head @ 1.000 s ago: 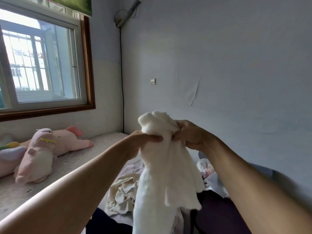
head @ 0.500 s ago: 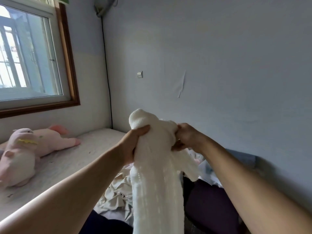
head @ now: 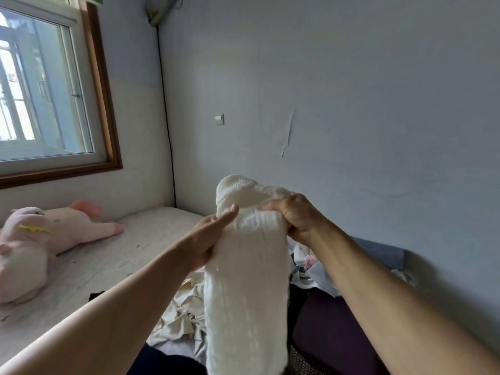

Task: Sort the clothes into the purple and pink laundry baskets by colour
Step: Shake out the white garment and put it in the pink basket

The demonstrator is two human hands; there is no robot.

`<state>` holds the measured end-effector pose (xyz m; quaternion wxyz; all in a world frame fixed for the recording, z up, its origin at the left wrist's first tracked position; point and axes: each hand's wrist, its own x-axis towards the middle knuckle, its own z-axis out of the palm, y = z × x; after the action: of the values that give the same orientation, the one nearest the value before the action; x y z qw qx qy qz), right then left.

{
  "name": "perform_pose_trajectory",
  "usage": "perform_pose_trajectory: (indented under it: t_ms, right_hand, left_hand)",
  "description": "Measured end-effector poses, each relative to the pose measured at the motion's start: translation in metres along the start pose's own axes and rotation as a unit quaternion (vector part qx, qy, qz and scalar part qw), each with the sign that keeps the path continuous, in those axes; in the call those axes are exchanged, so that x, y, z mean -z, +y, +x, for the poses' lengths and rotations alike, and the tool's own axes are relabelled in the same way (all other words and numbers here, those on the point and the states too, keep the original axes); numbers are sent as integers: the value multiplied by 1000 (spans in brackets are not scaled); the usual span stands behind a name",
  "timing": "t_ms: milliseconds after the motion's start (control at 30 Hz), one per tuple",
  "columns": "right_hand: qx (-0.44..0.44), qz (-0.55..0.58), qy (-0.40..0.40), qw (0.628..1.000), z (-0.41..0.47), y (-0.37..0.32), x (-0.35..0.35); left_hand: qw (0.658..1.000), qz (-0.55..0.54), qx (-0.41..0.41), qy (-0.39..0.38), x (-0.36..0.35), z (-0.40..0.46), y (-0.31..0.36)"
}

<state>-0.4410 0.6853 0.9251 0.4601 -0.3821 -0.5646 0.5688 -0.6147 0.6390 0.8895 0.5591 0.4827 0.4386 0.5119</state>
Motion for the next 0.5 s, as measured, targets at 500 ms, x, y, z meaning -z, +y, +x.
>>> perform_pose_trajectory:
  t_ms: [500]
  right_hand:
    - [-43,-256,-155,953,-7,28,35]
  left_hand:
    - [984,-114,110,79,-17,14,-23]
